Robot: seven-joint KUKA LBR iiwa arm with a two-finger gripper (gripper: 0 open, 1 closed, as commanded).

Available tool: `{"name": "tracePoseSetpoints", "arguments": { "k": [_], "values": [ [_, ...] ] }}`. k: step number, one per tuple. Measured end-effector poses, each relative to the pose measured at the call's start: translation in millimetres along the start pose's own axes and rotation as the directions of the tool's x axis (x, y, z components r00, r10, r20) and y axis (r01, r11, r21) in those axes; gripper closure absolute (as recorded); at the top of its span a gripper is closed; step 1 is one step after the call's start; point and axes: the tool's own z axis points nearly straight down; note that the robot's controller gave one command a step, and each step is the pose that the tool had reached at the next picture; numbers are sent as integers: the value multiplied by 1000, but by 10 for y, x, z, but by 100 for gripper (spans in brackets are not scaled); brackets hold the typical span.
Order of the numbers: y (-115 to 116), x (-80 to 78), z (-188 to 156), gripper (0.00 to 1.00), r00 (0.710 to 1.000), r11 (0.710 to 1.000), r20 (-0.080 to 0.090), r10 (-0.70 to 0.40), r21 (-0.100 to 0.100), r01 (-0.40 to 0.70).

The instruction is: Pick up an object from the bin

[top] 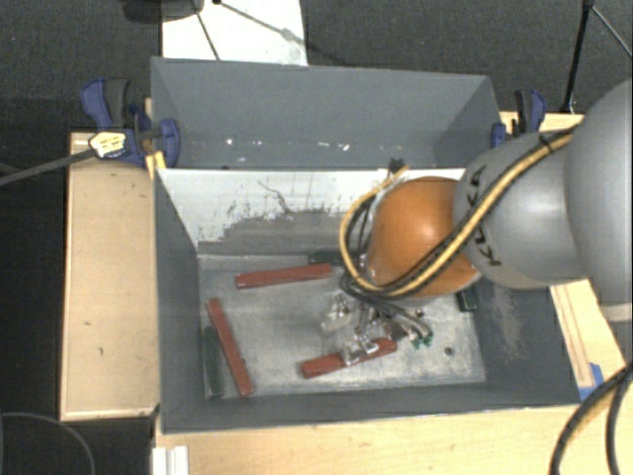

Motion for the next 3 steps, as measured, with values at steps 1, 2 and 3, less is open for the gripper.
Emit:
{"name": "tracePoseSetpoints", "arguments": {
  "k": [1,2,3],
  "values": [
    [-375,383,-368,0,945,945,7,-327,0,327],
    [-369,383,-367,0,945,945,7,-326,-1,326],
    [-313,330,46,100,867,867,7,-499,1,499]
  ]
}}
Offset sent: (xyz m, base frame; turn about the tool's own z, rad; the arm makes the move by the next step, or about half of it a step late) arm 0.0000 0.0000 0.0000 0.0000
